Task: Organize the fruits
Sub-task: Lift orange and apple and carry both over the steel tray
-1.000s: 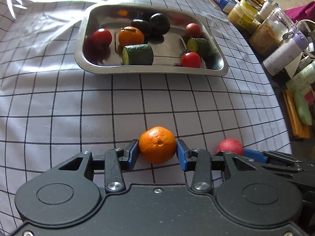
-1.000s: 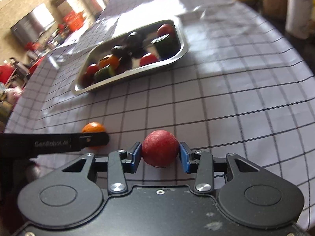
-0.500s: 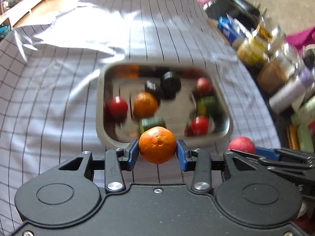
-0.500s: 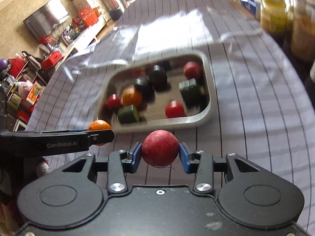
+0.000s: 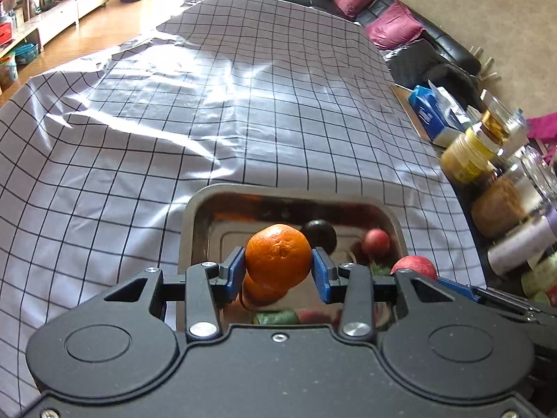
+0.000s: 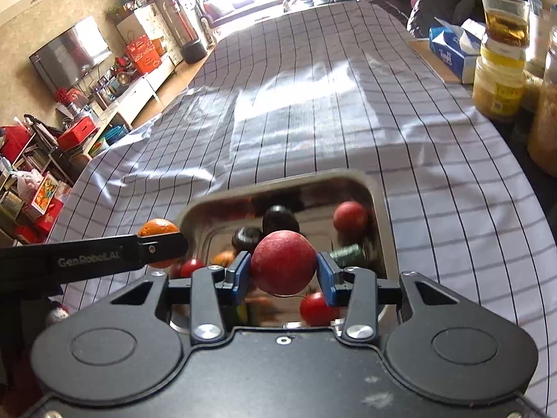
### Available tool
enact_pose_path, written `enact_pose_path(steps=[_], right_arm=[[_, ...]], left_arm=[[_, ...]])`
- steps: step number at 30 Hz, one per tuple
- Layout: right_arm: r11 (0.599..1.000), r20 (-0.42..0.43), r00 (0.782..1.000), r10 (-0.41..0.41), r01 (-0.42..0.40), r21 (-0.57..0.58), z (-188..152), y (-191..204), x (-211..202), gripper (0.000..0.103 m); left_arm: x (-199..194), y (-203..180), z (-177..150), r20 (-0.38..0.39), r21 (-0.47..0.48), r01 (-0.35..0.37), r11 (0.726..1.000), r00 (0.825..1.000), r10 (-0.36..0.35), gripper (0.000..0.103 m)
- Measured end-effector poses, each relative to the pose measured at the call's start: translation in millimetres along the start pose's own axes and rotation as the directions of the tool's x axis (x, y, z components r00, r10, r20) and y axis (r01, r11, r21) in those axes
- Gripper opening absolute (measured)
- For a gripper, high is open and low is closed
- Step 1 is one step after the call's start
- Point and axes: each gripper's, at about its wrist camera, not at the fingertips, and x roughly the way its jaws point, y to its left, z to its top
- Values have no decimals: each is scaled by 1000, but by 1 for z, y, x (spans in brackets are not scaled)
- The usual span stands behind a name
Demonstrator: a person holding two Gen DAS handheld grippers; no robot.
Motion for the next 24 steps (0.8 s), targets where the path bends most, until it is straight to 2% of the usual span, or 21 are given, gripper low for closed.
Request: enact_pose_path(steps=[11,19,24], right_arm=[[997,-12,999,29,-29,67,9,-12,23,43],[997,-7,1000,-16,17,73,-1,-18,33,43],[998,-11,1000,-22,23,55,-4,-17,35,43]], left_arm=[[31,5,6,25,-1,-59,998,998,59,49],[46,10,1,-10,5,-75,997,997,75,49],[47,9,-3,-6,18,-90,996,996,90,49]])
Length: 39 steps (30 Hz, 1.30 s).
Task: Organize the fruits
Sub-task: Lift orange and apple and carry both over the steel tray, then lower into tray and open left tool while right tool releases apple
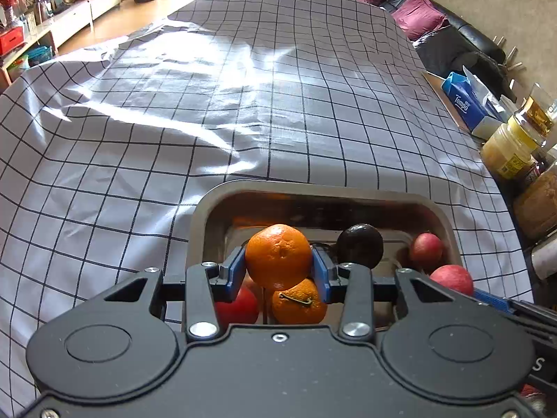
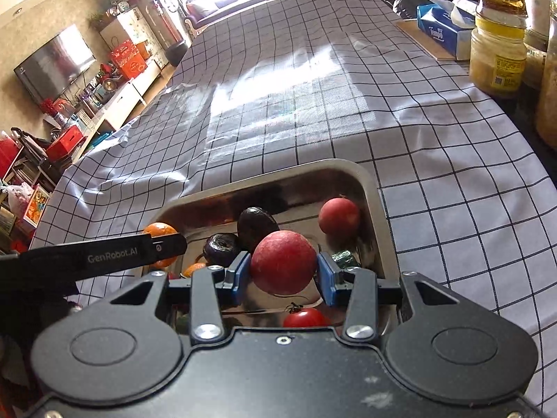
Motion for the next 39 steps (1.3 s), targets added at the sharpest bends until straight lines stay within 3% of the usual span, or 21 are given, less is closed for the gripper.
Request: enact_pose_path(steps=[18,28,39], right_arm=[[999,26,1000,-14,15,-42,-7,5,-1,44],[999,36,999,-18,19,-50,-8,7,-2,44],[997,60,998,-10,14,-71,-10,11,-5,44]], left_arm=[[-8,-12,-6,62,47,-2,999,998,-1,50],[-9,-11,-10,83,47,-71,996,994,67,50],[-9,-13,-11,90,49,-82,995,993,78,50]])
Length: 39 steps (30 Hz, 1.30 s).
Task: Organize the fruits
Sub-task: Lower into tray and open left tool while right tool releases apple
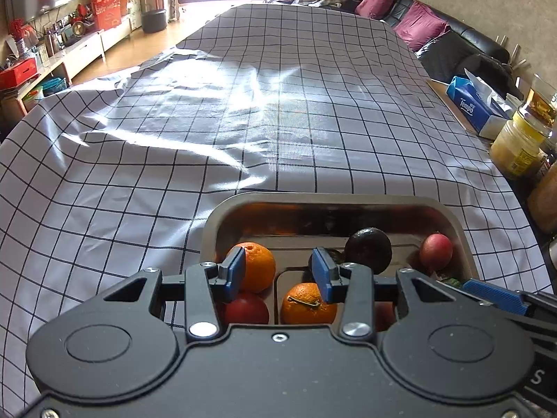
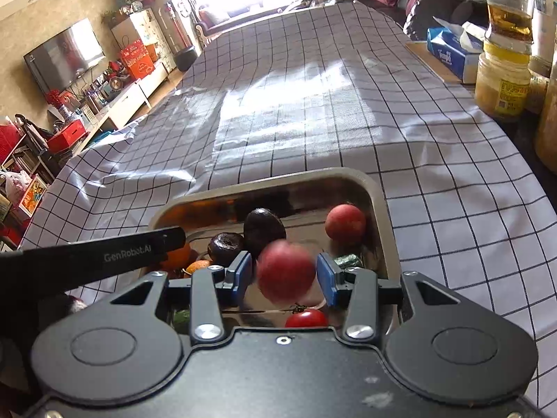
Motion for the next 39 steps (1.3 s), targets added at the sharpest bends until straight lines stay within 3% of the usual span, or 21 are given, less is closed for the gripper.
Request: enact_pose_path(steps=[39], right_arm=[[986,53,989,-136,140,-95,-10,15,4,44]], left_arm=[[-8,-13,-6,84,61,-118,991,990,113,51]])
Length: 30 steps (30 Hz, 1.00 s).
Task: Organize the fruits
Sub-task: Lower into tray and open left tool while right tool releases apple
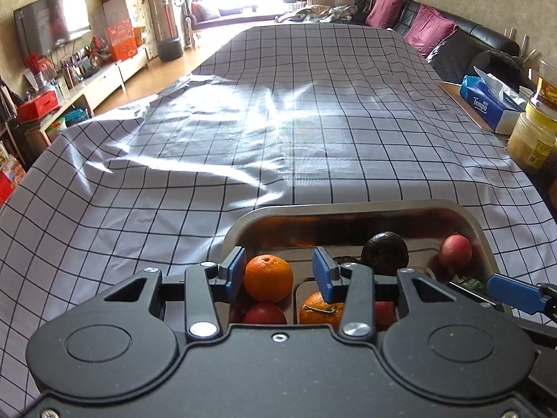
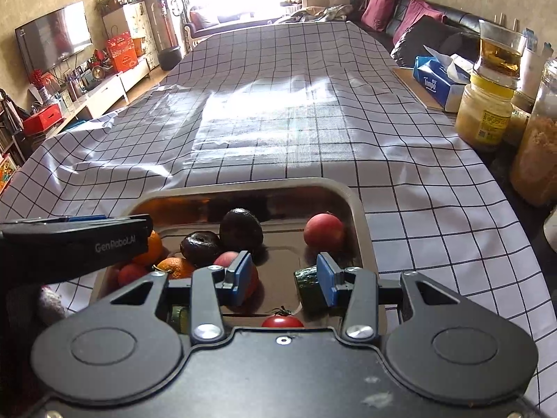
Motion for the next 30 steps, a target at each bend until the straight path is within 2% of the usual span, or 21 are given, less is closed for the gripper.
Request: enact_pose_path(steps=[14,19,30], right_arm=[[1000,32,999,-8,8,-14,-4,6,-9,44],[1000,46,999,-16,17,-18,-4,7,-12,44],[1000,46,999,-22,23,-21,-5,8,-13,44]], left_arm=[[-10,-9,-3,46,23,-36,999,998,35,51],[-13,-9,-1,56,22,-26,999,998,25,53],[-12,-8,-1,23,6,20,1000,1000,-20,53]])
